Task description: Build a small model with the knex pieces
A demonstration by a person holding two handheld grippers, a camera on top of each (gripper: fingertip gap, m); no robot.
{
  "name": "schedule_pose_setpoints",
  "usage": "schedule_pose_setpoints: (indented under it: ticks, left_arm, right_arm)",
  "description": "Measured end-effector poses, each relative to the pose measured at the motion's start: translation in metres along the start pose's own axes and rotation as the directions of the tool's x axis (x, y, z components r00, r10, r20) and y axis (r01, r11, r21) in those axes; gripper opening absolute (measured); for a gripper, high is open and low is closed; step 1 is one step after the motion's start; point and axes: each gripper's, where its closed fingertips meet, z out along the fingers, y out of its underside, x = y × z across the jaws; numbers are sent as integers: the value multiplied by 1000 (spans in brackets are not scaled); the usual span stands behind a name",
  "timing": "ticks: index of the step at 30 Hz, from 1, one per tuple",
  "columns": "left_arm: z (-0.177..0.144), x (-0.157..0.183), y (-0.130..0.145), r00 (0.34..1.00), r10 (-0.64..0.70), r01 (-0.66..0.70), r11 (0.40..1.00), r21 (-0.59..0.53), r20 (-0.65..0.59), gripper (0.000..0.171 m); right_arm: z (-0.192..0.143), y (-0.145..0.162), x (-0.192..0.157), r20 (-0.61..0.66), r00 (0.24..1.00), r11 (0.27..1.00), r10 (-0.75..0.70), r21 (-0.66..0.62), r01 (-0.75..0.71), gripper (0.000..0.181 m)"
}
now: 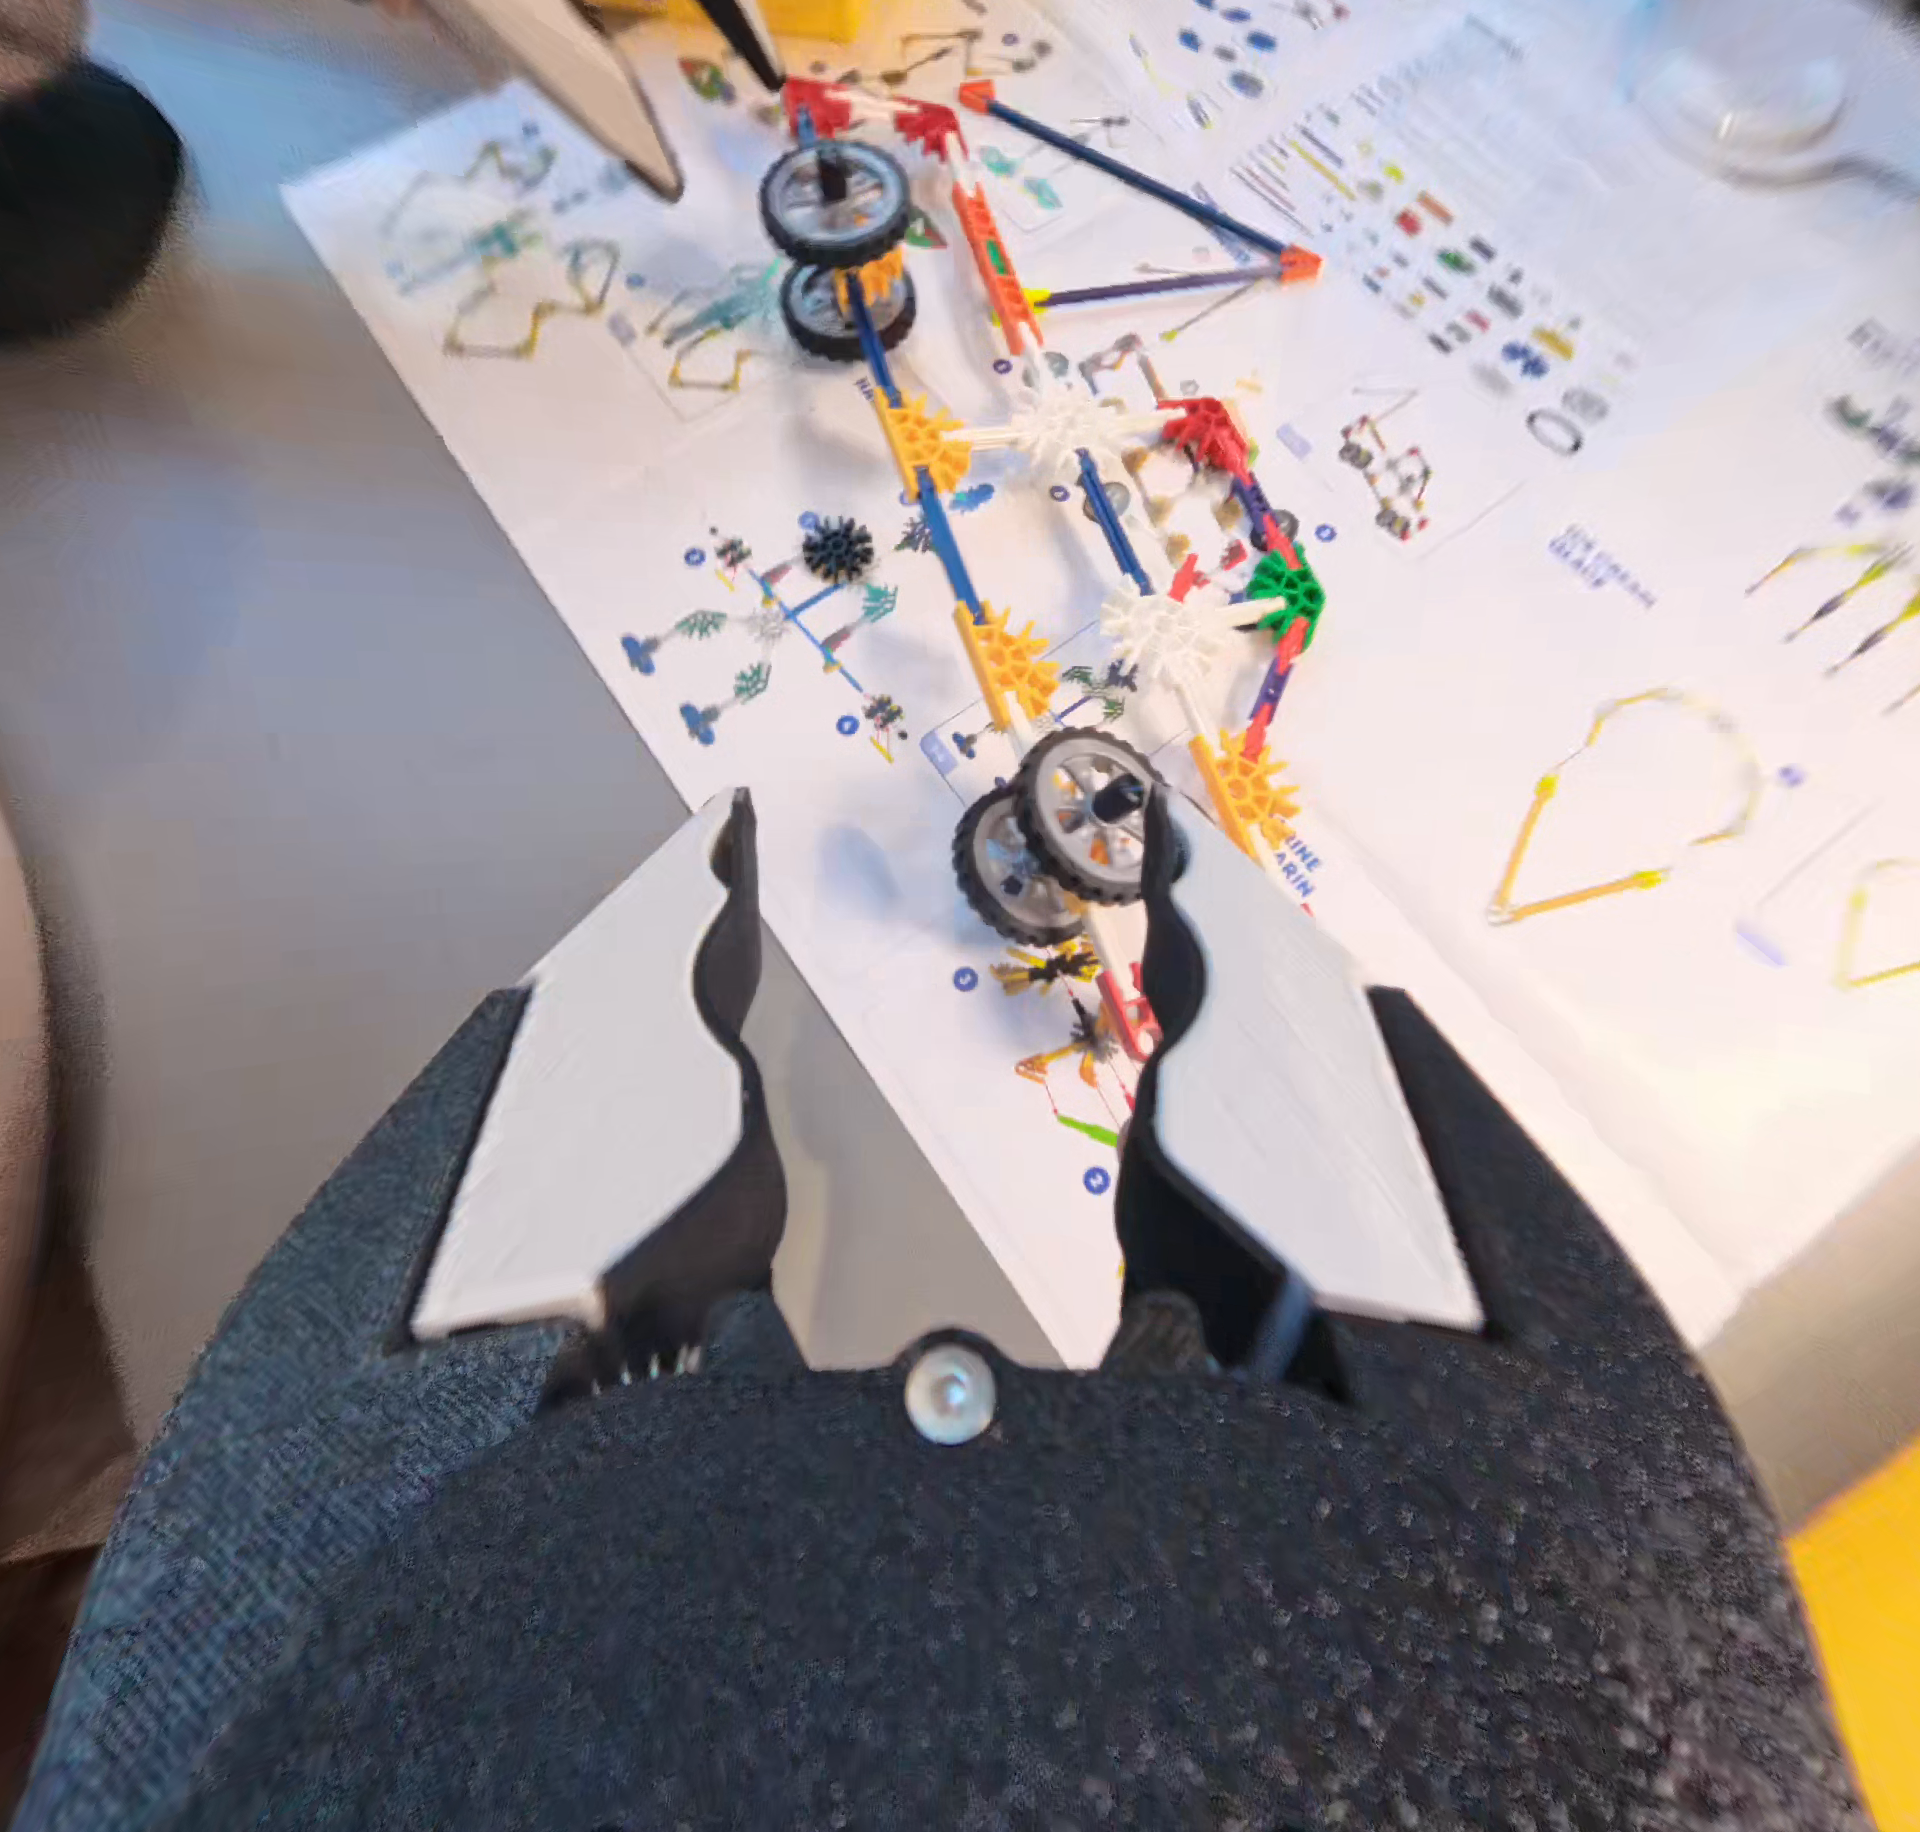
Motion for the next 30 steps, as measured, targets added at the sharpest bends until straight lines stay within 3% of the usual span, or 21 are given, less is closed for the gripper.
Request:
schedule_pose_setpoints:
  ticks: [3,6,8,10,12,15,17,20,24,26,28,29,30]
  left_arm:
    - [12,-14,-6,984,-169,170,985,8,-54,53]
    - [22,-11,-10,951,-277,282,959,13,-133,58]
    - [28,-12,-6,953,-277,279,960,3,-124,56]
    - [31,-4,-1,962,-237,237,971,-10,-137,44]
    - [30,4,2,986,-131,132,991,3,-104,43]
    - [24,13,11,999,31,-30,999,13,-10,43]
    - [21,19,18,986,149,-151,988,19,69,42]
    - [15,25,26,932,303,-310,951,4,199,41]
    - [9,35,36,848,443,-448,893,-55,292,33]
    - [8,38,41,834,461,-462,884,-72,303,31]
    - [7,41,43,824,473,-477,876,-69,310,27]
    - [7,43,44,816,487,-490,868,-75,310,27]
    - [7,43,47,810,497,-494,864,-93,311,29]
  right_arm:
    - [22,6,27,66,983,984,171,-65,-166,78]
    - [40,15,21,136,975,978,176,-138,-157,51]
    - [42,15,20,92,996,990,6,-138,7,30]
    - [41,14,12,38,972,965,-230,-124,233,28]
    - [38,11,2,-51,882,881,-468,-103,462,10]
    - [34,18,-14,-140,737,750,-661,-125,649,19]
    - [30,19,-28,-133,764,775,-631,-62,629,22]
    - [16,12,-37,-58,874,872,-483,57,486,29]
    - [-22,-30,-18,-56,963,929,-264,255,269,32]
    - [-26,-30,2,-84,970,950,-228,198,240,48]
    - [-12,-8,17,-68,974,975,-218,31,220,71]
    - [-6,-1,16,-20,981,981,-193,2,193,63]
    - [-2,2,8,57,986,988,-154,-1,154,40]
